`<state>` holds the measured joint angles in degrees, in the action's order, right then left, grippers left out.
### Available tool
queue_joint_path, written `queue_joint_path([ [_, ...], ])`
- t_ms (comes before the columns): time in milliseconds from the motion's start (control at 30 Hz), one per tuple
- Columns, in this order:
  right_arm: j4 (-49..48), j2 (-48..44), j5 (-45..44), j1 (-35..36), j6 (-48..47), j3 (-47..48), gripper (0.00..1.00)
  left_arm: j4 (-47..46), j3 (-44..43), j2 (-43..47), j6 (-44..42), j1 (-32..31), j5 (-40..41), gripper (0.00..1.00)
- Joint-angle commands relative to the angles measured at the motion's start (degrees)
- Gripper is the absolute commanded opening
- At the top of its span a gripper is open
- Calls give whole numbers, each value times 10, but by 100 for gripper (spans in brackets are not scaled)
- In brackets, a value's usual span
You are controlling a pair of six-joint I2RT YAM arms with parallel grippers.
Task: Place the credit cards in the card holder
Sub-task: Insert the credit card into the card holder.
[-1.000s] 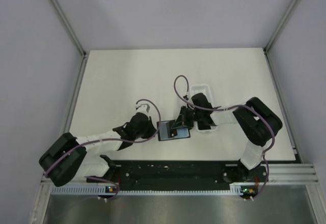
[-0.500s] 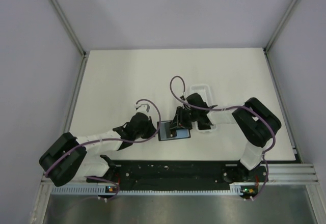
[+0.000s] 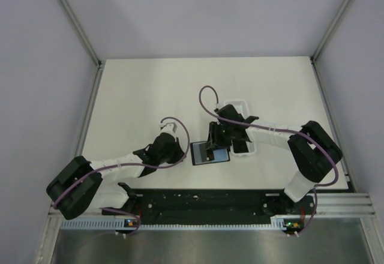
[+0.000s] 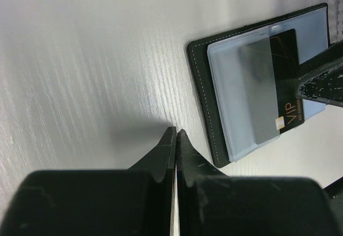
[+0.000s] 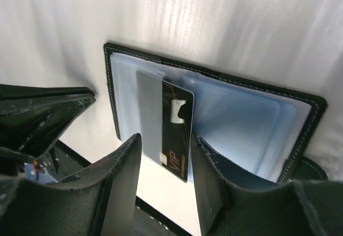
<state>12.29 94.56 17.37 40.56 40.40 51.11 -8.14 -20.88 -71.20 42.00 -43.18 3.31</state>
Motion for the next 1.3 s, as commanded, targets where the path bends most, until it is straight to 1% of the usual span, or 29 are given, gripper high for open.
queue_joint_path([
  [0, 86, -34, -83, 13, -36, 37, 42, -14, -2, -10, 1, -2, -7, 0],
  [67, 98, -41, -99, 14, -38, 40, 41, -15, -1, -10, 1, -2, -8, 0],
  [100, 102, -43, -106, 14, -39, 40, 39, -17, -1, -10, 1, -2, -9, 0],
  [133, 106, -44, -110, 14, -40, 41, 34, -18, -2, -12, 1, -2, -9, 0],
  [233, 107, -40, -114, 14, -44, 44, 12, -19, -4, -16, 1, -2, -11, 0],
  [267, 107, -39, -115, 15, -45, 45, 6, -20, -5, -17, 1, -2, -12, 0],
  [300, 106, -35, -116, 14, -45, 47, 1, -20, -6, -17, 1, -2, -13, 0],
  [333, 106, -34, -117, 14, -45, 49, 0, -21, -6, -18, 1, -2, -13, 0],
  [767, 107, 18, -128, 27, -45, 73, 0, -41, -25, -55, 2, -2, -30, 0],
  [1000, 116, 36, -148, 37, -42, 79, 0, -41, -21, -57, 0, -2, -30, 0],
  [1133, 116, 42, -142, 44, -40, 87, 0, -51, -18, -67, 1, -2, -30, 0],
  [1167, 115, 46, -141, 49, -40, 89, 0, -55, -17, -68, 2, -2, -49, 0],
  [1267, 117, 53, -139, 58, -38, 100, 0, -63, -15, -75, 5, -2, -54, 0],
])
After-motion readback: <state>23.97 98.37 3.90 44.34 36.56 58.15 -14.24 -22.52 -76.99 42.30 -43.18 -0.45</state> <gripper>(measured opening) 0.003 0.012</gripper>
